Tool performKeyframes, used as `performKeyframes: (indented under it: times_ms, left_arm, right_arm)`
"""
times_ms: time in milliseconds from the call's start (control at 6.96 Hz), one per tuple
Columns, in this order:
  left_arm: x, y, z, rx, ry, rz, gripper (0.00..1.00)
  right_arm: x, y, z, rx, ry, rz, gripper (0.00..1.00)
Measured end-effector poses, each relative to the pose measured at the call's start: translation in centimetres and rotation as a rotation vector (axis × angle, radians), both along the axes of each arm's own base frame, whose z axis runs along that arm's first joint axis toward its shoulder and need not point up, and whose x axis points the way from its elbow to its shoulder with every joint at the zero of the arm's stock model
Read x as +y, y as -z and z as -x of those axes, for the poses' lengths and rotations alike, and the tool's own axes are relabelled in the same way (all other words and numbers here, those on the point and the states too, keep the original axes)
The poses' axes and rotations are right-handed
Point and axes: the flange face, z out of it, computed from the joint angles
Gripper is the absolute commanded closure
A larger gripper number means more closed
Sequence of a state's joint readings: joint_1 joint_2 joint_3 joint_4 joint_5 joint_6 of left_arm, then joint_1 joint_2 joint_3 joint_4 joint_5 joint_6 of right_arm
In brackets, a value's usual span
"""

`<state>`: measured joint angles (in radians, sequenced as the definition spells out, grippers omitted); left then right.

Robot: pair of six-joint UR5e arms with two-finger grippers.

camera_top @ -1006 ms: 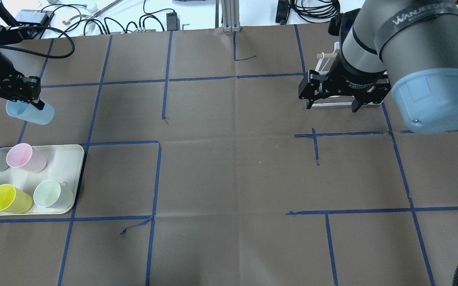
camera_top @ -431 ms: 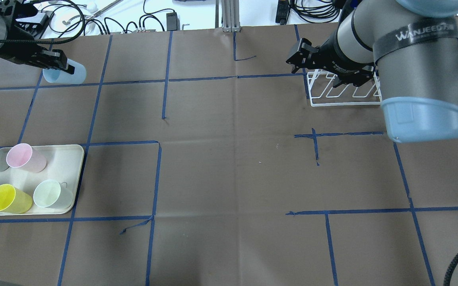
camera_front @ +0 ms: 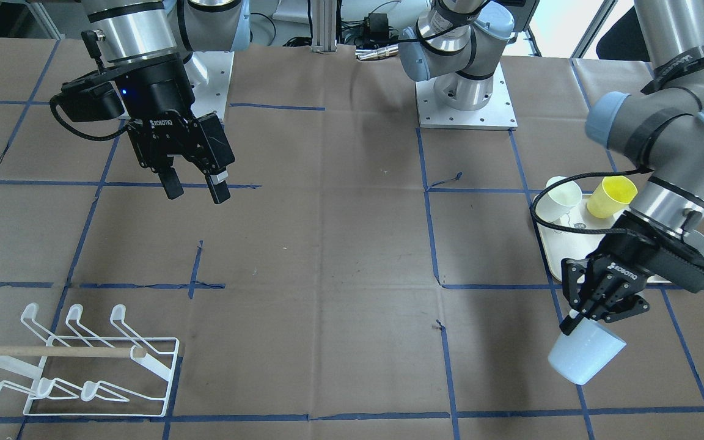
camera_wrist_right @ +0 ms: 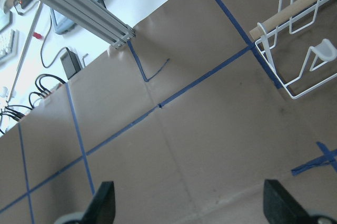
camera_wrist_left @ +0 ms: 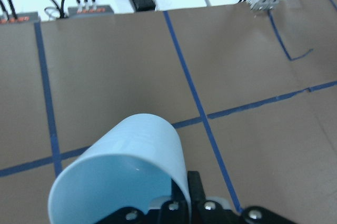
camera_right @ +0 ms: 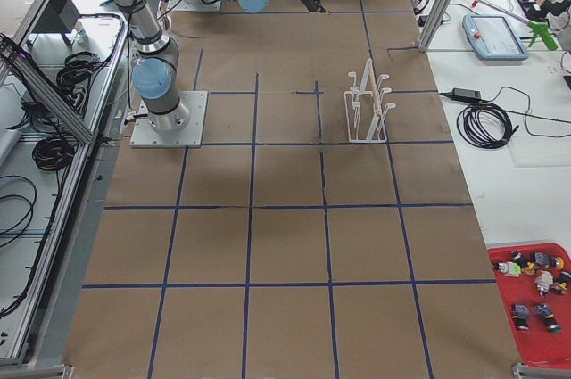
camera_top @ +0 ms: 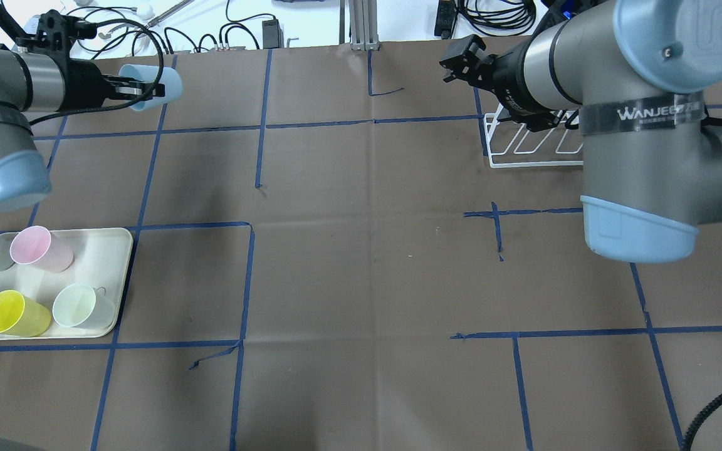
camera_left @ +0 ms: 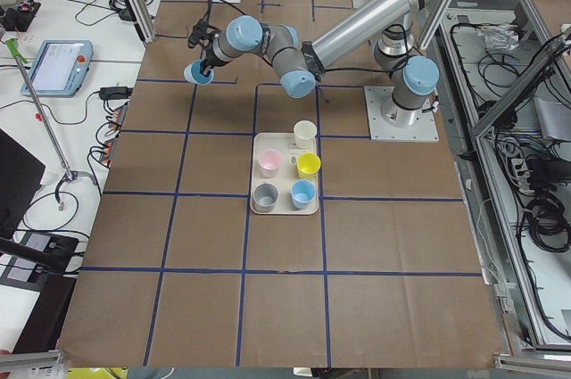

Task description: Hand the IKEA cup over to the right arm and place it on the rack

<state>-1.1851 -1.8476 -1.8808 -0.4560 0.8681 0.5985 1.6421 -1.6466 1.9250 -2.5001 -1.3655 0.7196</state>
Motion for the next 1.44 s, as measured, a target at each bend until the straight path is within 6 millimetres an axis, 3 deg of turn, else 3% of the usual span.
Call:
performKeyframes:
  times_ms: [288, 431, 575, 863, 1438]
  left_arm:
    - [2.6, 0.3, 7.7, 0.119, 0.215, 0.201, 1.00]
    - [3.7, 0.2, 10.8, 0.158, 0.301, 0.252, 1.00]
    - [5.0, 0.8, 12.6, 0.171, 0.347, 0.281, 1.00]
    - [7.6, 2.4, 14.0, 0.182, 0.385, 0.325, 1.00]
    - [10.7, 3.8, 16.7, 0.240, 0.419, 0.318, 1.00]
  right_arm:
    - [1.3, 1.6, -2.2, -0.133, -0.047, -0.005, 0.00]
    - [2.2, 2.6, -3.4, -0.215, -0.112, -0.033, 0.01]
    - [2.8, 3.4, -4.0, -0.265, -0.151, -0.043, 0.01]
    - [3.2, 3.4, -4.3, -0.321, -0.142, -0.009, 0.02]
    - [3.2, 4.8, -4.4, -0.499, -0.012, 0.128, 0.01]
